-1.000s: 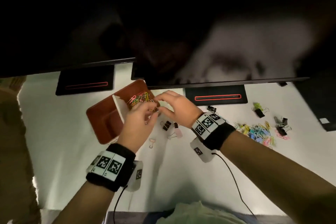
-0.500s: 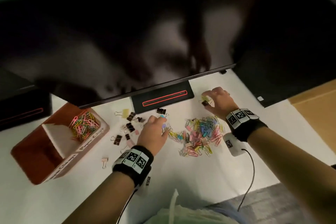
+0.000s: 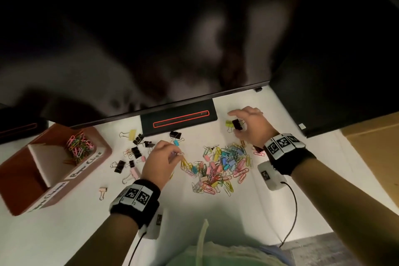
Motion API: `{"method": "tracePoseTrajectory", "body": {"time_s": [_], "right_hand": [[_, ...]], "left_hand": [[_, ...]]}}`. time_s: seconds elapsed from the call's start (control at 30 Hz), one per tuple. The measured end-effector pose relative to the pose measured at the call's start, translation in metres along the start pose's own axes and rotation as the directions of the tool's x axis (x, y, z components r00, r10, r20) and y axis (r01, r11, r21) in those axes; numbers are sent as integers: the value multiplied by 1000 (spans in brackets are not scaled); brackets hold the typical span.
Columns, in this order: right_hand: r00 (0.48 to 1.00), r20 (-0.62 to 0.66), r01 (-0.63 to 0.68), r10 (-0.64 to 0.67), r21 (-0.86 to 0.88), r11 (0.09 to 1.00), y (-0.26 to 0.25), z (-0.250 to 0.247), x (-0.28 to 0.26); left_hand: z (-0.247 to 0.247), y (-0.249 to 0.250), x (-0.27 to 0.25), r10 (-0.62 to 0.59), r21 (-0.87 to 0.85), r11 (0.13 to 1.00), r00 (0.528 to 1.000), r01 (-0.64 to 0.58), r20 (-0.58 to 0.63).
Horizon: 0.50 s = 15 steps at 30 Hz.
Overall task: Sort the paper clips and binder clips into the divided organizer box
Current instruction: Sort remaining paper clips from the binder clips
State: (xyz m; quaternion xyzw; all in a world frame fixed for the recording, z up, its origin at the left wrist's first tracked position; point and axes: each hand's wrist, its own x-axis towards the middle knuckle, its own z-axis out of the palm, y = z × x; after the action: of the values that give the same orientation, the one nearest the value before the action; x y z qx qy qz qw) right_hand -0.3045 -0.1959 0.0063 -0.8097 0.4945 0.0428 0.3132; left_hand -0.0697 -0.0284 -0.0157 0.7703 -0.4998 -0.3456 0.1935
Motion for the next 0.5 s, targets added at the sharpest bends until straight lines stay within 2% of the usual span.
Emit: {"method": "tracePoseTrajectory", "body": {"time_s": [0.17, 0.33, 0.4, 0.5], "right_hand": [[999, -50, -9, 9, -7, 1000, 10, -17, -2], [1000, -22, 4, -5, -63, 998, 8, -9, -2], [996, -67, 49, -54, -81, 996, 1, -4, -3], [966, -101, 228, -238, -102, 968, -20, 8, -6]], "left_hand": [[-12, 1, -9, -15, -88, 996, 990, 3, -139], [-17, -5, -18, -128, -150, 983, 979, 104, -161], [-19, -10, -20, -140, -155, 981, 976, 114, -168], [-19, -18, -25, -149, -168, 978, 975, 120, -167]]}}
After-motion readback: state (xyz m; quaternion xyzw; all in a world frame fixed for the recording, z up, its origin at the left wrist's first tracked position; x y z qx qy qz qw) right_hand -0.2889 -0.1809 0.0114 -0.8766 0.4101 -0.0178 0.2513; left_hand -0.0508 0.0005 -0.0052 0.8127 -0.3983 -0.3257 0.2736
